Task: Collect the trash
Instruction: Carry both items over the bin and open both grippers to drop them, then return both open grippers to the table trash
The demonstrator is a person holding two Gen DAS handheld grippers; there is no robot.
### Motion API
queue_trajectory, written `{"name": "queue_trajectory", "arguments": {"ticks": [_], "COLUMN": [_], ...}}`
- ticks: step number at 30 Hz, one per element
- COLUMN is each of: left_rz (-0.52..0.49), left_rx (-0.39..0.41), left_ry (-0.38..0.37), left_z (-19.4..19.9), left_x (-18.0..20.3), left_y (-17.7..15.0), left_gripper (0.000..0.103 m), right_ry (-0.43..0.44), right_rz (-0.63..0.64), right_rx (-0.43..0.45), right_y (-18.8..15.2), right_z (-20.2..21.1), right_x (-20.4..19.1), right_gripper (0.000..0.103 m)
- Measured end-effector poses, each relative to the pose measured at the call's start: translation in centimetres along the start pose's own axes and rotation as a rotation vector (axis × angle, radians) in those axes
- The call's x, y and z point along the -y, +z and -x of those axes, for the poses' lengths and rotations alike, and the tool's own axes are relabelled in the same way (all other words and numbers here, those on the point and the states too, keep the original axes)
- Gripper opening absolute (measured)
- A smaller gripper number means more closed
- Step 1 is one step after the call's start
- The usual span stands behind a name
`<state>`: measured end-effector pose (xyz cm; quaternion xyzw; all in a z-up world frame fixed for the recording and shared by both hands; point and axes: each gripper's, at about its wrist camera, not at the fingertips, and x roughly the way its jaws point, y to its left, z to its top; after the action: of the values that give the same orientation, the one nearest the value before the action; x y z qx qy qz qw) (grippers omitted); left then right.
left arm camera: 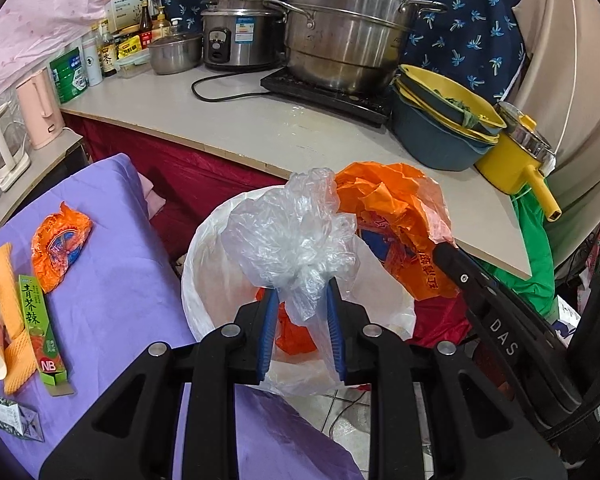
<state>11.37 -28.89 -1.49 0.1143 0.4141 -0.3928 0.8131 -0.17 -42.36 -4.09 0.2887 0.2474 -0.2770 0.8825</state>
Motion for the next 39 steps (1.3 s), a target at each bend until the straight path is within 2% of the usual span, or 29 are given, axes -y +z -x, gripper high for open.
{"name": "queue_trajectory", "arguments": {"ticks": [7,12,14,19,21,24,31,39], "left_rz": [0.010,0.047,0.053,0.047,0.058,0.077,0.120,0.193], "left_rx": [-0.018,-0.021,-0.009,0.017,0.028,0.046,0.084,0.145], "left_ry": [0.000,-0.037,-0.038,-0.022,-0.008,0.015,0.072,0.130], "left_z": [-1.4,-1.9,-1.7,-1.0,-0.6,0.2,2.7,7.1], "left_x": [-0.8,-1.7,-1.9,-2.3,-2.7,-3.5,-5.5,-9.2], "left_y": [0.1,0.3,0.5,0.5,0.5,0.4,0.0,-1.1], "left_gripper": [0.027,0.049,0.054,0.058,0.066,0.067,0.067,0.072], "right_ry": [0.007,0.017,0.011,-0.004,-0.009,-0.011,0.010,0.051], "right_rz": [-0.006,-0.045,-0.045,-0.021,-0.014,-0.005,0.009,0.052], "right_rx": [-0.033,-0.049,-0.049,-0.025,-0.010,0.004,0.031,0.059], "right_y": [-0.2,-0.2,-0.2,-0.1,0.0,0.2,0.3,-0.2], "right_z": [-1.9,-3.0,-3.2,-2.5,-1.9,-1.1,0.9,3.7], "right_x": [0.1,0.4,0.3,-0.3,-0.6,-1.2,-3.0,-7.1], "right_gripper": [0.009,0.014,0.017,0.030,0.034,0.039,0.045,0.054]}}
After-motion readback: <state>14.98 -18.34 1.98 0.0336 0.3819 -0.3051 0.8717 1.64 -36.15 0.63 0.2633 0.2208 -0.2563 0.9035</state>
